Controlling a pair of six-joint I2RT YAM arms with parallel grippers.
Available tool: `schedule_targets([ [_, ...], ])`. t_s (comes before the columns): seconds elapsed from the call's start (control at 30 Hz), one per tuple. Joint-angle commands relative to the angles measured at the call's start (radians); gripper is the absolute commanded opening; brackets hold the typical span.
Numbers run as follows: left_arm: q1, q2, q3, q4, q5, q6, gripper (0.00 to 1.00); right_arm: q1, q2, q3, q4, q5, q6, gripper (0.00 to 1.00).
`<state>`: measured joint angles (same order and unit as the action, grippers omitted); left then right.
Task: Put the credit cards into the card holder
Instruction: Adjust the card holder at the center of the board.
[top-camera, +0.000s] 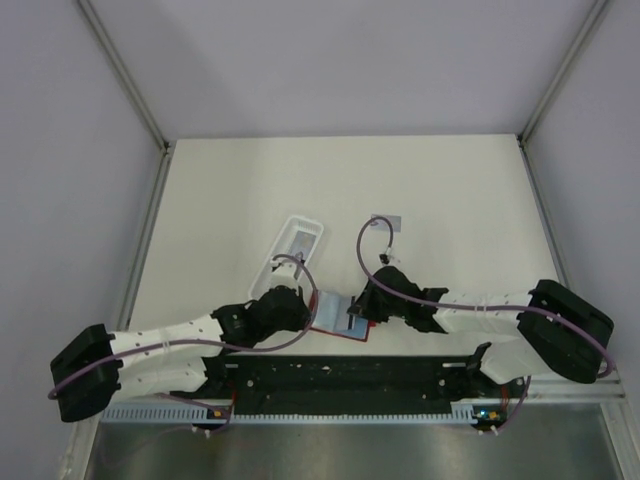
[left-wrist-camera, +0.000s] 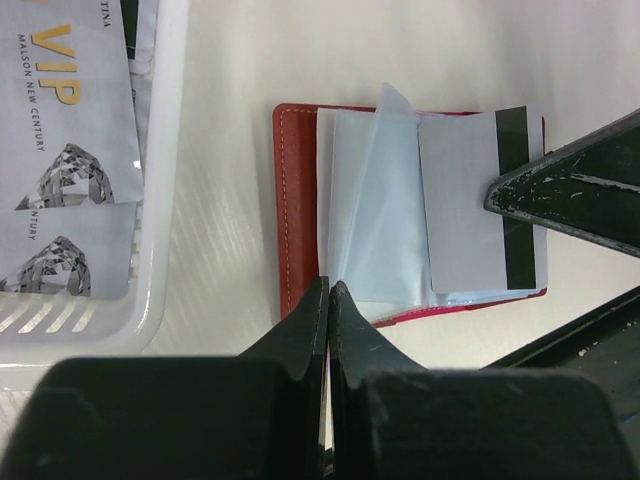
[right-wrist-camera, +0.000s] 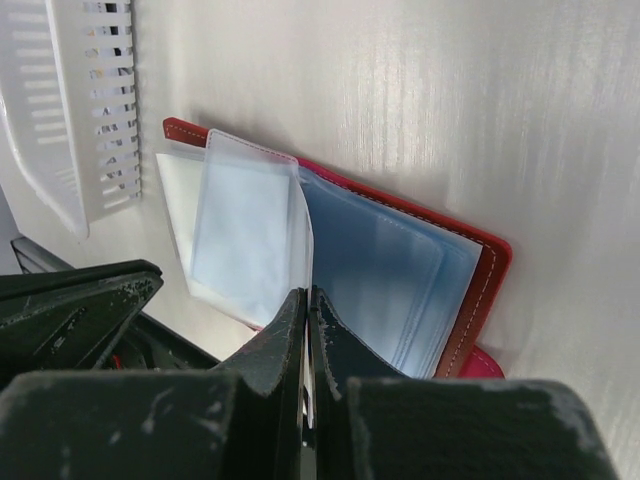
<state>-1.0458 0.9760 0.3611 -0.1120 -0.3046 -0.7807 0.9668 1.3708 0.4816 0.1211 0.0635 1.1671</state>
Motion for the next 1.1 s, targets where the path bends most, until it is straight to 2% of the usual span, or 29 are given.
schedule_targets([
  [0.0, 0.003, 0.018, 0.061, 0.08, 0.013, 0.032, 0.0, 0.01, -0.041, -0.043, -0.118, 0.009, -0.087, 0.0],
  [0.4, 0.004, 0.072, 0.09, 0.163, 0.082, 0.07, 0.0, 0.01, -0.116, -0.08, -0.107, -0.09, -0.218, 0.0],
  [0.7, 0.003, 0.213, 0.13, 0.202, 0.174, 0.078, 0.0, 0.01, -0.187, -0.112, -0.103, -0.131, -0.254, 0.0],
  [1.07, 0.003, 0.237, 0.108, 0.175, 0.144, 0.064, 0.0, 0.012, -0.225, -0.132, -0.12, -0.122, -0.254, 0.0],
])
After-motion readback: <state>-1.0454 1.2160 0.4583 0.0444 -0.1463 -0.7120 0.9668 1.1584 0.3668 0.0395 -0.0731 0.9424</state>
